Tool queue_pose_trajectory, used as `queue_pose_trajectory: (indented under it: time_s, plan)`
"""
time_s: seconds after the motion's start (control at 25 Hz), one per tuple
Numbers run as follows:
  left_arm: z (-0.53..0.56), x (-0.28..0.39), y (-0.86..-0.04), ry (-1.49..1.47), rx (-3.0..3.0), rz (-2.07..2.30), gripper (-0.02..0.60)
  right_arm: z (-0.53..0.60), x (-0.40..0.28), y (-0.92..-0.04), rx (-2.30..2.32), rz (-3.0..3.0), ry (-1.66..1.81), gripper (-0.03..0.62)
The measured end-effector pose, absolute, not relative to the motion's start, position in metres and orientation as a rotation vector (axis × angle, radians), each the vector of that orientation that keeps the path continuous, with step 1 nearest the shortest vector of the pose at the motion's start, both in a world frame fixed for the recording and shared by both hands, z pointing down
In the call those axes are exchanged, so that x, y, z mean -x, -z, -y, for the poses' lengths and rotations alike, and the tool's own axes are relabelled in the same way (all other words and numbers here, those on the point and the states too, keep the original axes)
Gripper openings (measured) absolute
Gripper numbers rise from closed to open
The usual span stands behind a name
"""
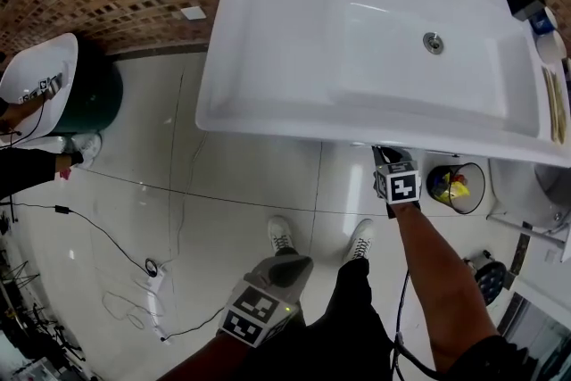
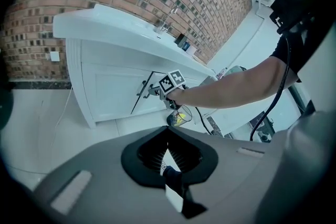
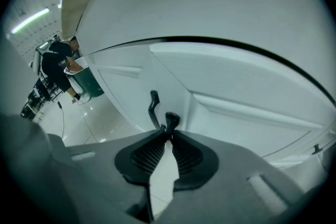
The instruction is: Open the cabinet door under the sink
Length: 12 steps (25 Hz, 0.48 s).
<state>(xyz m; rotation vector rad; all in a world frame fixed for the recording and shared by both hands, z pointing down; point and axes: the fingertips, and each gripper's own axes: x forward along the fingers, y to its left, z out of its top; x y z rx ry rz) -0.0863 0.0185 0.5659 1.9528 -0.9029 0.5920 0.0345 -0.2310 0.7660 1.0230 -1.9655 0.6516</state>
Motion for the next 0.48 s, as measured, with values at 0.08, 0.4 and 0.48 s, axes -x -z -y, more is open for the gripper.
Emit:
queue_pose_trajectory:
  time_s: [0.08,0.4,0.48]
  plan:
    - [-0.02,0.082,-0.565,-0.596,-1.953,0.893,0.012,0.211,-0.037,-0.767,-0.982,1.97,-0.671,0.034]
    - [-0.022,0.056,-0.558,-0.637,-2.0,0.842,0.011,0.161,-0.056,-0.765,-0.919,1.981,-0.662,0.032]
    - [-0.023,0.05,-0.556,-0.651,-2.013,0.825,0.011,0.153,-0.06,-0.765,-0.909,1.982,-0.665,0.032]
